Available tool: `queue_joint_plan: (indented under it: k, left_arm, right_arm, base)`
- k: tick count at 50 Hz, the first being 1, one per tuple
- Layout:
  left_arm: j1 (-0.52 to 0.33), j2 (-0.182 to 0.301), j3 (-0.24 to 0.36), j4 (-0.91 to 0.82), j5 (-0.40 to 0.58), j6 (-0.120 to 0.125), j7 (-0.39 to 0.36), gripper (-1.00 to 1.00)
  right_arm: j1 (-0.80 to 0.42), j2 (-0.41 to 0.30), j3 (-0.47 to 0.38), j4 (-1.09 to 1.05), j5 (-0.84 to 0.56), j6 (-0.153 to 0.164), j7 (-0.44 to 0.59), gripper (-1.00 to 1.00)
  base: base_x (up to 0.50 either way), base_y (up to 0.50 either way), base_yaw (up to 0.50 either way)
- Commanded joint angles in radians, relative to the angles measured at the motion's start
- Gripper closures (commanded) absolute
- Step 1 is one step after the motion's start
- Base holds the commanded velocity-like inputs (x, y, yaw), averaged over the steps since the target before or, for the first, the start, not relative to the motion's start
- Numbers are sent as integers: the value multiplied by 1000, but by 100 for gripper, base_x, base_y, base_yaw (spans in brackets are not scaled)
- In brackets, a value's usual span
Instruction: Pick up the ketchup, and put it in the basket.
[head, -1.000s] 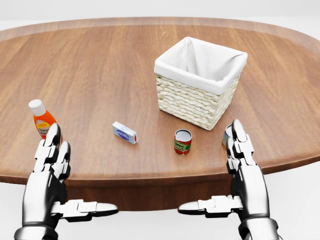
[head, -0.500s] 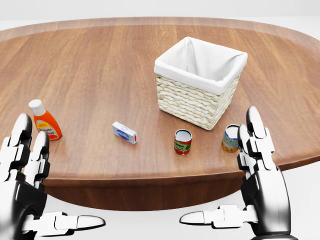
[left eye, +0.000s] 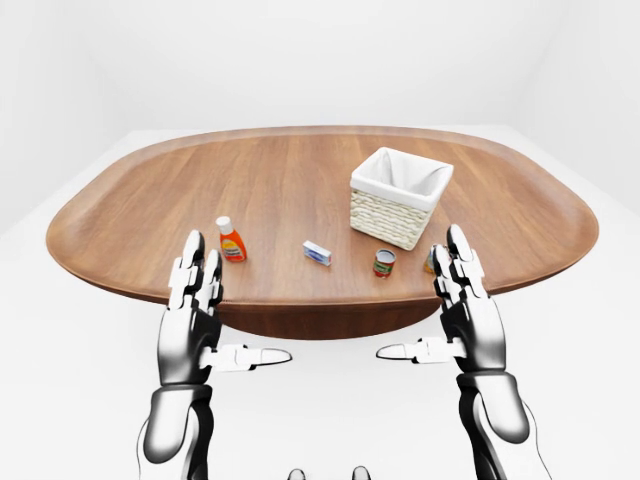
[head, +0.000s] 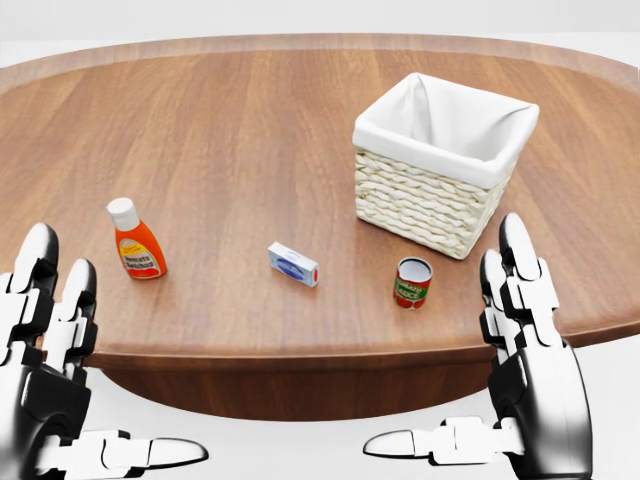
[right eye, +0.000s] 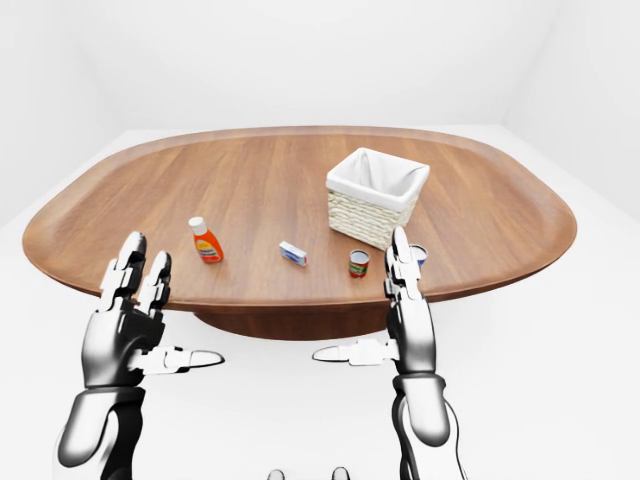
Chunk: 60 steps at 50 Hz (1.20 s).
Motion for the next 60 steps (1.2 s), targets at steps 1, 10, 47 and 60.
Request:
queue_joint_plan:
  k: [1,10,47,60]
  left_arm:
    - [6,1,3,-13,-5,0,-7,-100]
    - [0,-1,4,0,6,0,6,-100]
    - [24,-8,16,-72,-7,0,-2,-100]
    - [22,-7,10,-64,2,0,0,-100]
  right_arm:
    - [7,2,4,-5,-10,0,-2,-100]
    - [-12,9,9,28,-57,-11,-52,-100]
    - [12,-4,38,-25,-41,0,-34,-100]
    - [12,-6,49,-18,-47,0,-38,-100]
  base:
    - [0,50,0]
    - [0,32,0]
    - [22,0,0]
    - [50,0,0]
